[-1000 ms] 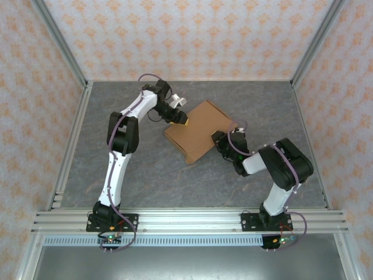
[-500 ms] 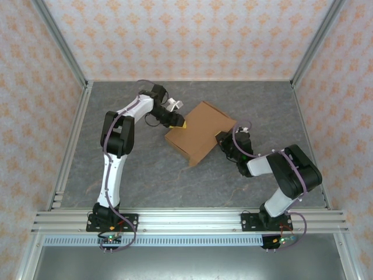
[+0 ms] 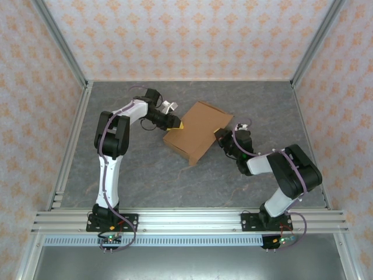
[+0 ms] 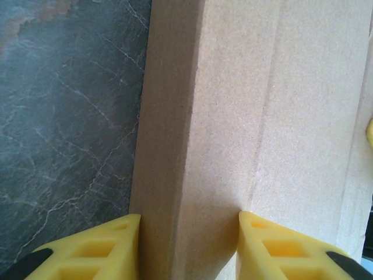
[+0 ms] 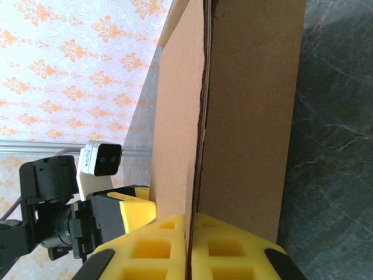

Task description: Fold the paper box

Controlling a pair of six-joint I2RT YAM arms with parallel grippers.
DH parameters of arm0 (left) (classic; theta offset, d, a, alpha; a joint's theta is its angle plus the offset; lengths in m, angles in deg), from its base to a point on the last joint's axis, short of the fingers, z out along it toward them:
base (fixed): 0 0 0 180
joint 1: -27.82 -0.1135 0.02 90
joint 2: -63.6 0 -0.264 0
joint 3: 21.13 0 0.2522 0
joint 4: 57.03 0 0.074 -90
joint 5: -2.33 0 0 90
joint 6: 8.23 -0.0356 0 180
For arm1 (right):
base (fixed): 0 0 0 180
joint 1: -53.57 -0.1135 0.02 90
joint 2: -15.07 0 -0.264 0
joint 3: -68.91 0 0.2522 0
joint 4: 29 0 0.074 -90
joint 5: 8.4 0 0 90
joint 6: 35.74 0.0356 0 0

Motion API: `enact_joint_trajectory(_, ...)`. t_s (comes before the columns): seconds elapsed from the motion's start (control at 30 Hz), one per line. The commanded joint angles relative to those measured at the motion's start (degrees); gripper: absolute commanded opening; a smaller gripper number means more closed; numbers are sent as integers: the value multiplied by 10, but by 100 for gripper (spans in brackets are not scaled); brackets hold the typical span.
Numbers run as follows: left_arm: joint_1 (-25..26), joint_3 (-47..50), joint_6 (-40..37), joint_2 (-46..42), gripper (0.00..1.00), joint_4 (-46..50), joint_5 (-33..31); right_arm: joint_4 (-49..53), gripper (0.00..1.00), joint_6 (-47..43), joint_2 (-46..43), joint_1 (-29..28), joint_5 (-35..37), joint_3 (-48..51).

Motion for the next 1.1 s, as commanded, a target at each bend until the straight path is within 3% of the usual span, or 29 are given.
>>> enact_joint_trajectory(0.0,2,39,12,0,40,0,-41,-19,7,-7,-34,-2,-14,-28)
enact_joint_trajectory(0.33,9,110,42,-43,40,-62,-4,104,7,-31,-116,-9,0,-58)
enact_joint_trajectory(1.07,45,119,18,-41,39,-46,11,255,9,-38,-207,-43,61,-112)
